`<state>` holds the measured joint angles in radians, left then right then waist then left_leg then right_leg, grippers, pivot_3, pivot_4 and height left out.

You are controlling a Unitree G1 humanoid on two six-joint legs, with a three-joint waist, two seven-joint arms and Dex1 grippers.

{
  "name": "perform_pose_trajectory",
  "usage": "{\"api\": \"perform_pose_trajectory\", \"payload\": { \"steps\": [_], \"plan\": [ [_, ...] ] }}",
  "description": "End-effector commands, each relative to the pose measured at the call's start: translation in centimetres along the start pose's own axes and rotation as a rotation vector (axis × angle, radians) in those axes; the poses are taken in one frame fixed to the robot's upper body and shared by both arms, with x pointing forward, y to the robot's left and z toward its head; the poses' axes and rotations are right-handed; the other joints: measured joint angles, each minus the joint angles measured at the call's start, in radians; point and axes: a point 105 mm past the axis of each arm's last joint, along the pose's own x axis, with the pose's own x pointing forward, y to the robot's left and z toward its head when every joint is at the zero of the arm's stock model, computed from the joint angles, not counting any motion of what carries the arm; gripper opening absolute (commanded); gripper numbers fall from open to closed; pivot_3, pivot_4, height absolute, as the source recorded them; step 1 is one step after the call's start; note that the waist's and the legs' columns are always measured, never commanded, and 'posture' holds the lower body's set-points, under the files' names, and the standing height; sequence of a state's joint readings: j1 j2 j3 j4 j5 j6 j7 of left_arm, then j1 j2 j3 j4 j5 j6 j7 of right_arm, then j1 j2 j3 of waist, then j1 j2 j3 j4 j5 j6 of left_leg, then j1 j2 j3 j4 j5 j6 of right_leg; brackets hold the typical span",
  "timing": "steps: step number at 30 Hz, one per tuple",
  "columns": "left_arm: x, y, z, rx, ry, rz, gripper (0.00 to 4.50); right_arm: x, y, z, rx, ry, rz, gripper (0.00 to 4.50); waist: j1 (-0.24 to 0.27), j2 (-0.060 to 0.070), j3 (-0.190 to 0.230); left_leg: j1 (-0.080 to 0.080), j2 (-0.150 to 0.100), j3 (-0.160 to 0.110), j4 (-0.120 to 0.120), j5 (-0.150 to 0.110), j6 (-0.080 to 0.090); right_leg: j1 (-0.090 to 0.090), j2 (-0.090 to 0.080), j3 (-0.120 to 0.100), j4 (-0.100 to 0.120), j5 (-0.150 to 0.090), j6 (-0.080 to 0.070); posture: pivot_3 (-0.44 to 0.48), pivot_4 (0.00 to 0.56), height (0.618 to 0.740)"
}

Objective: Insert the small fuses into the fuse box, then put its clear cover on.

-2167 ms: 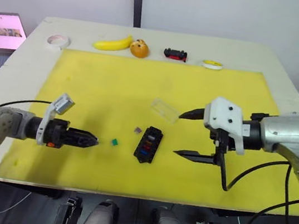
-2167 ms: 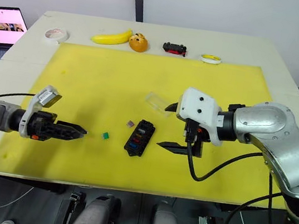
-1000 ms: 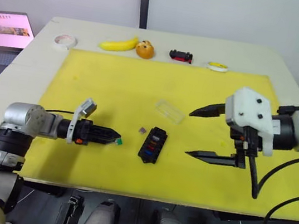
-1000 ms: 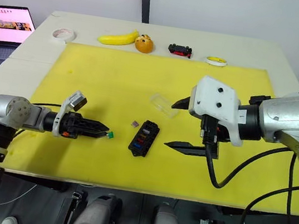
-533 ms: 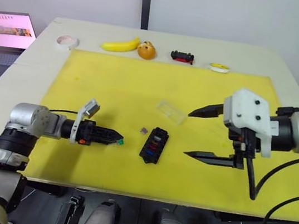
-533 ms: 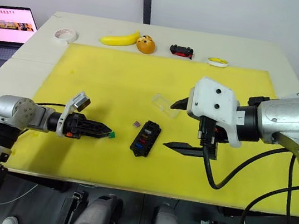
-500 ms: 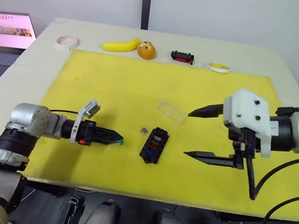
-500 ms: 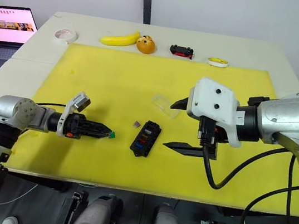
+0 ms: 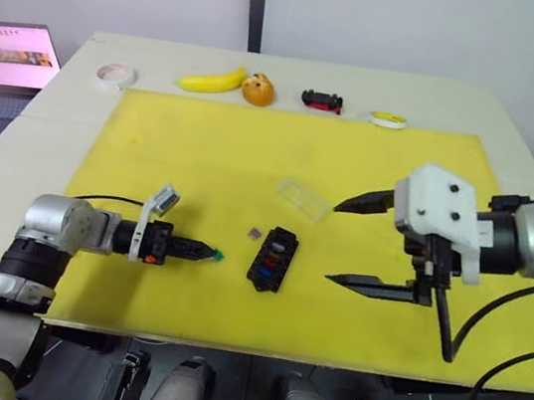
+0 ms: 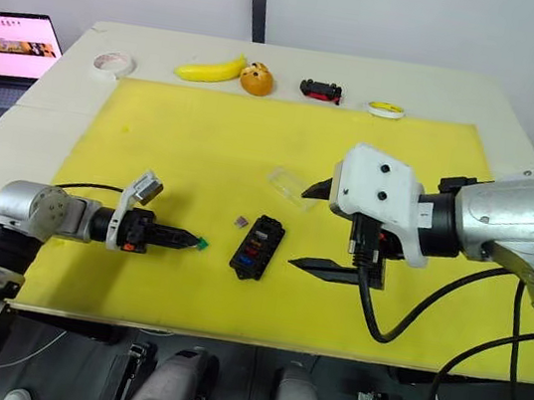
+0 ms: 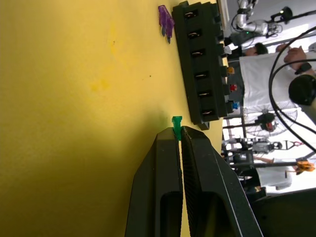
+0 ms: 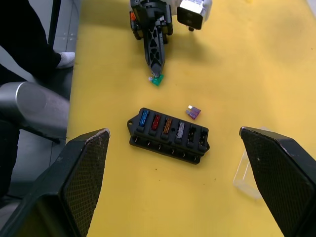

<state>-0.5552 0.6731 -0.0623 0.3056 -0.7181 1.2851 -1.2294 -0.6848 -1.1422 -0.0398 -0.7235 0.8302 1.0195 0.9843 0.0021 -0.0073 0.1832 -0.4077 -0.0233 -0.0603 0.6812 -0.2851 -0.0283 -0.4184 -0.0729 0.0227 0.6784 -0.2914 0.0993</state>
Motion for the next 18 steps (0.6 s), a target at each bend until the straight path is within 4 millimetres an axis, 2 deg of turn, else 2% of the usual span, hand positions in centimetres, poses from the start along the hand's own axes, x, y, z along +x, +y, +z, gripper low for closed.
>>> {"api": "perform_pose_trajectory", "payload": {
  "steps": [1, 6, 12, 18],
  "plan": [
    [-1.2, -2.5, 2.2, 0.118, -0.089, -0.047, 0.10, 0.4, -0.2, 0.3, 0.075, -0.079, -0.025, 4.50, -0.004, 0.000, 0.000, 0.000, 0.001, 0.000, 0.000, 0.000, 0.000, 0.000, 0.000, 0.000, 0.000, 0.000, 0.000, 0.000, 0.150, 0.740],
    [-1.5, -8.4, 5.6, 0.369, -0.191, -0.182, 0.10, 2.0, -1.3, 0.8, 0.359, -0.291, -0.032, 4.50, -0.009, -0.002, 0.001, -0.002, 0.001, -0.001, 0.000, 0.000, -0.001, -0.002, -0.002, 0.000, 0.000, 0.000, 0.000, 0.000, 0.150, 0.740],
    [-0.5, -13.1, 6.6, 0.582, -0.200, -0.293, 0.10, 3.1, -3.0, 2.9, 0.558, -0.466, -0.019, 4.50, -0.017, -0.002, 0.001, -0.002, 0.000, 0.000, -0.002, 0.000, -0.001, -0.003, -0.003, 0.000, 0.000, 0.000, 0.000, 0.000, 0.150, 0.740],
    [0.6, -15.2, 6.9, 0.725, -0.177, -0.347, 0.10, 4.2, -3.8, 4.1, 0.686, -0.526, 0.007, 4.50, -0.018, -0.002, 0.001, -0.002, 0.001, 0.000, -0.002, 0.001, -0.001, -0.004, -0.002, -0.001, 0.000, 0.000, 0.000, 0.000, 0.150, 0.740]
  ]
}}
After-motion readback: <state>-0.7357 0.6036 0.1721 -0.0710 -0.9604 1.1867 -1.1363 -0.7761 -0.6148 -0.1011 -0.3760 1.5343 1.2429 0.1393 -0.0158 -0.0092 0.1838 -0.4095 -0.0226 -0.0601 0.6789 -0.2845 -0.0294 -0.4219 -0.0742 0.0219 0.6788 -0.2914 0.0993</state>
